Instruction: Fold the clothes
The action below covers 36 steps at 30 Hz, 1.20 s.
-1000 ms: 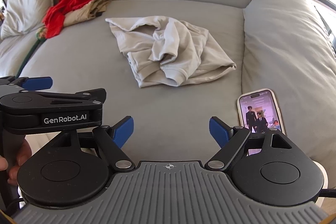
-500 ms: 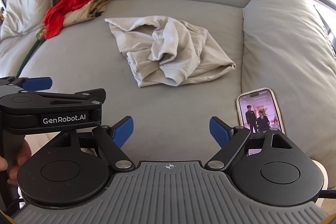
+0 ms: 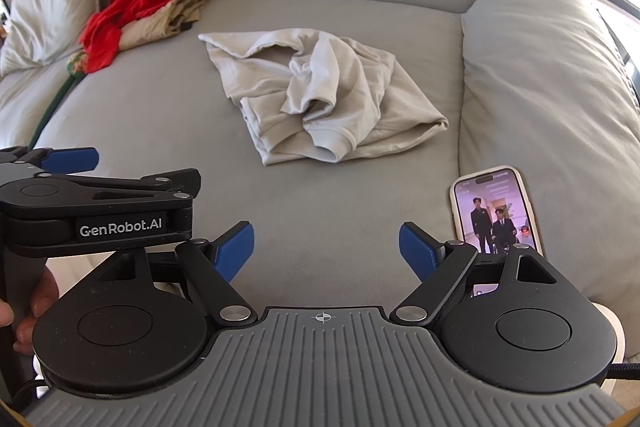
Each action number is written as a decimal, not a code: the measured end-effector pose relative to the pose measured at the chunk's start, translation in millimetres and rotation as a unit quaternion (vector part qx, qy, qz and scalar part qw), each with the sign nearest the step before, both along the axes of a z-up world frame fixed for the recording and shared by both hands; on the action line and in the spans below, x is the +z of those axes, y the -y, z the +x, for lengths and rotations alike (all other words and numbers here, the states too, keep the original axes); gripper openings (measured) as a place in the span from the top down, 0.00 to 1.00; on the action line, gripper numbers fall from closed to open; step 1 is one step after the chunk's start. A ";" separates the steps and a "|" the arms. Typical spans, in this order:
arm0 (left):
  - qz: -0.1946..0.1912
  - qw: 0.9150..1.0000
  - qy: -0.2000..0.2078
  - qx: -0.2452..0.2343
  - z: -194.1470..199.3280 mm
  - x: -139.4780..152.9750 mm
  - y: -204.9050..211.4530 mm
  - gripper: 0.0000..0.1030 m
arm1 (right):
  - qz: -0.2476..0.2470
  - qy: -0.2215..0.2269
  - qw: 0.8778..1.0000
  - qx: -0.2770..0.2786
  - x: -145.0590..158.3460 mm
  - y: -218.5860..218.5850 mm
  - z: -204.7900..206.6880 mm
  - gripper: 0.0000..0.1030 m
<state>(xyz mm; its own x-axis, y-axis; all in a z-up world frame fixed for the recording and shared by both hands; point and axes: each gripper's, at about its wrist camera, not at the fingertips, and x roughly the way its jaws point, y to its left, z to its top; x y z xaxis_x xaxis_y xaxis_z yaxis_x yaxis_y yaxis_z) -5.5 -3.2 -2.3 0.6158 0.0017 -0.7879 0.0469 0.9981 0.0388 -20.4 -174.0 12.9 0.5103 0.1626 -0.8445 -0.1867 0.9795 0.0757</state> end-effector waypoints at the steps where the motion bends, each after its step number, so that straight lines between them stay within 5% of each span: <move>1: 0.000 1.000 0.000 0.000 -0.1 0.0 -0.2 0.02 | 0.000 0.000 1.000 0.000 0.0 -0.1 0.1 0.18; 14: -0.001 1.000 -0.006 0.017 3.4 -6.0 -6.6 0.01 | -0.001 -0.002 1.000 0.002 -6.6 0.2 4.8 0.16; 24: -0.012 0.996 -0.015 0.087 23.4 -21.0 -42.4 0.02 | -0.021 0.073 0.996 0.042 -39.3 -4.4 36.2 0.22; 29: -0.032 0.994 -0.034 0.096 30.7 -29.0 -51.2 0.06 | -0.027 0.086 0.994 0.067 -53.6 -19.2 61.6 0.27; 32: -0.054 0.992 -0.050 0.099 33.9 -35.1 -56.9 0.15 | -0.027 0.095 0.992 0.082 -57.0 -28.4 75.9 0.40; 36: -0.085 0.990 -0.053 0.095 35.8 -41.6 -61.7 0.25 | -0.021 0.096 0.992 0.080 -60.7 -34.8 90.0 0.43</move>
<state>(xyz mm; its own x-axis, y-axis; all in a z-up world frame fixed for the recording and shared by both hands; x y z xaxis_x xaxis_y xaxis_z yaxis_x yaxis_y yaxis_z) 30.3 58.5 -43.9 0.5314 -0.0287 -0.8467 -0.1483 0.9808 -0.1263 69.7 -139.1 -47.8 0.6334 0.2210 -0.7416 -0.3470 0.9377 -0.0169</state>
